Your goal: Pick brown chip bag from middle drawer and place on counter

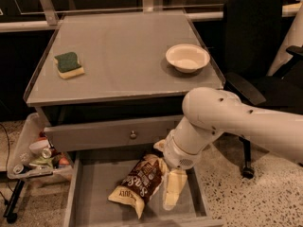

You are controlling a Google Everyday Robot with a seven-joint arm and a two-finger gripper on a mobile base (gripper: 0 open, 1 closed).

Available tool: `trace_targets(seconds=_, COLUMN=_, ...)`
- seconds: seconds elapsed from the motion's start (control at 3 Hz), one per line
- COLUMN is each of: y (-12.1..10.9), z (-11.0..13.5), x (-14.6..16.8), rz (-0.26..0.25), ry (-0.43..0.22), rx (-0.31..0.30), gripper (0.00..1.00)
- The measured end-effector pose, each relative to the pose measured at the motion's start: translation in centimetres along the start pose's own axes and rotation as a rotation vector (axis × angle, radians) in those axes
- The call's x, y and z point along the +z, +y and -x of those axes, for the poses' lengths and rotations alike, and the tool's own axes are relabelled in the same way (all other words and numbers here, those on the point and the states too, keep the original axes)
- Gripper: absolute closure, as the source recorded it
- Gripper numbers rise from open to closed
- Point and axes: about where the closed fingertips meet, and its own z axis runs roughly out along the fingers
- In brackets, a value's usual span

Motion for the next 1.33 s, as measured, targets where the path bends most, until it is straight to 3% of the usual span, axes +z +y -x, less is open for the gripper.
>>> trace_targets(seconds=0.33, y=-0.3, z=0.5, x=1.0, rz=0.004, ry=0.011, rx=-0.029, gripper=0.0)
trace_targets(seconds=0.67, y=-1.9, z=1.7, x=4.5, rz=0.019, ry=0.008, rx=-0.115, gripper=0.0)
trace_targets(seconds=1.33, y=-4.2, z=1.1, x=11.4, rz=0.037, ry=-0.032, rx=-0.221, gripper=0.0)
